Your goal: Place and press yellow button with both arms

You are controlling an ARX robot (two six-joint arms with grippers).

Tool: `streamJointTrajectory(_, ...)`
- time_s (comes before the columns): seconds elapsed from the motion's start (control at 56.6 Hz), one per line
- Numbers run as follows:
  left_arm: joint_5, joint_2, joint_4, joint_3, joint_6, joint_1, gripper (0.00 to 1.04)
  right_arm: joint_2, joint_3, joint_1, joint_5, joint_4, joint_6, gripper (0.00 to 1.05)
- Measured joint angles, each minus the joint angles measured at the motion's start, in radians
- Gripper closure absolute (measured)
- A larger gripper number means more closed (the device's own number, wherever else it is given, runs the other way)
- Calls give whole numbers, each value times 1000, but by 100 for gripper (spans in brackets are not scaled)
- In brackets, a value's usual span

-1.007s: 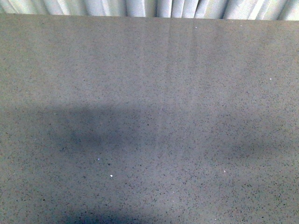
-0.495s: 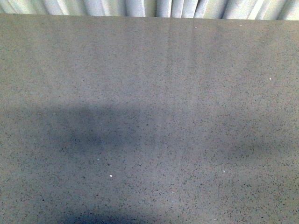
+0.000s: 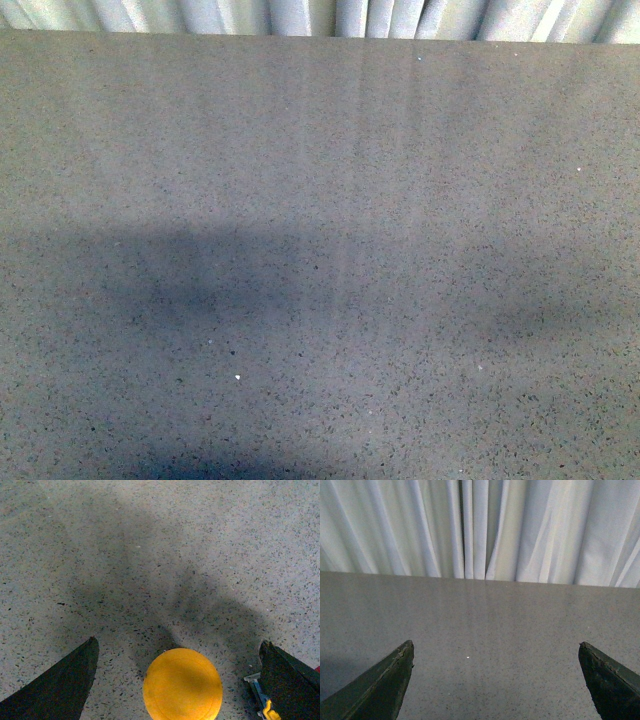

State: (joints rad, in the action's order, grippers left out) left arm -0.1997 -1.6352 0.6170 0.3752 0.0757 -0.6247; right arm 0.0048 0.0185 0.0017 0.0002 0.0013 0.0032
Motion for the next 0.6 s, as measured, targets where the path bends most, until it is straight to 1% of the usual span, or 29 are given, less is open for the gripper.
streamJointTrajectory(0.513,36,-39,35,-2,26,40,9,0,0,0,0,0,0,9)
streamJointTrajectory(0.566,36,-41,39,-3,29,42,14,0,0,0,0,0,0,9)
streamJointTrajectory(0.601,37,-42,40,-4,29,42,15,0,0,0,0,0,0,9)
